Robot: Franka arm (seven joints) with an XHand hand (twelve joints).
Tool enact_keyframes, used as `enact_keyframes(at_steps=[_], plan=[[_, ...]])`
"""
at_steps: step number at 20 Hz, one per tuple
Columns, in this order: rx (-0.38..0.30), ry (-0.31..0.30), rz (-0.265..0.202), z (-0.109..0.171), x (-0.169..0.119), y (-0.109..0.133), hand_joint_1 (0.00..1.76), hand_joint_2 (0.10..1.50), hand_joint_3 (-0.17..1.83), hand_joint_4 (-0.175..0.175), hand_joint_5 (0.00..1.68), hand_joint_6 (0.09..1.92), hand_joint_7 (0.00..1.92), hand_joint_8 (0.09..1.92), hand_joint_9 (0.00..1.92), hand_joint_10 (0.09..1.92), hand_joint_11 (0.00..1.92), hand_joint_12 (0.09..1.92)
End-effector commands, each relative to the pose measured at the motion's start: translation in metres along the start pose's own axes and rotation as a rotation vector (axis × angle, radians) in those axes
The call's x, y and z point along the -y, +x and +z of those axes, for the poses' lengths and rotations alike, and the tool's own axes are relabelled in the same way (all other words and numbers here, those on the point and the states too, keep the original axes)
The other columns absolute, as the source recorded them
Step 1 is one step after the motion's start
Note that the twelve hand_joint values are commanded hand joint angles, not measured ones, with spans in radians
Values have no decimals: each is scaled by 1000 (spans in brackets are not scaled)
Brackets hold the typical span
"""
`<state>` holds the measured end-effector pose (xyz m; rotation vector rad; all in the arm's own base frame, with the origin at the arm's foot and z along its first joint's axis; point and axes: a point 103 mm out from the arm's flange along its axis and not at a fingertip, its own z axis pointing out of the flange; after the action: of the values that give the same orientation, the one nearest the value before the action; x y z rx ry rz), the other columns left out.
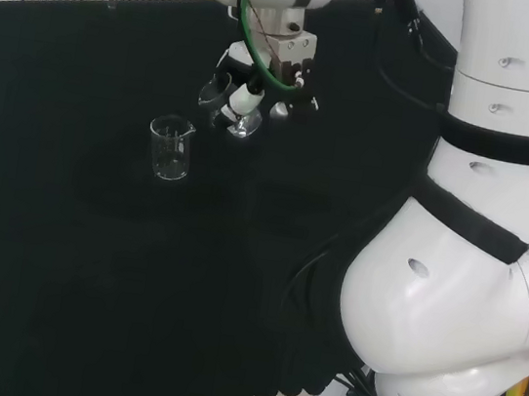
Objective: Pour the water from the handheld beaker into the one on the table.
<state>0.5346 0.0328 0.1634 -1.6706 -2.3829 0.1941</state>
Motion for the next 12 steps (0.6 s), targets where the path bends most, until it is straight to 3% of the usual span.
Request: enact_keyframes(at_steps=[1, 8, 12], plan=[[56, 17, -34, -5, 1, 11, 1286, 1118, -175, -175, 1115, 806, 1166, 801, 1323, 734, 1198, 751], [118, 51, -16, -6, 2, 26, 1285, 1120, -175, -175, 1112, 812, 1163, 806, 1320, 742, 1198, 750], [186, 65, -11, -10, 1, 32, 1285, 1121, -175, -175, 1110, 815, 1161, 809, 1318, 747, 1198, 750]])
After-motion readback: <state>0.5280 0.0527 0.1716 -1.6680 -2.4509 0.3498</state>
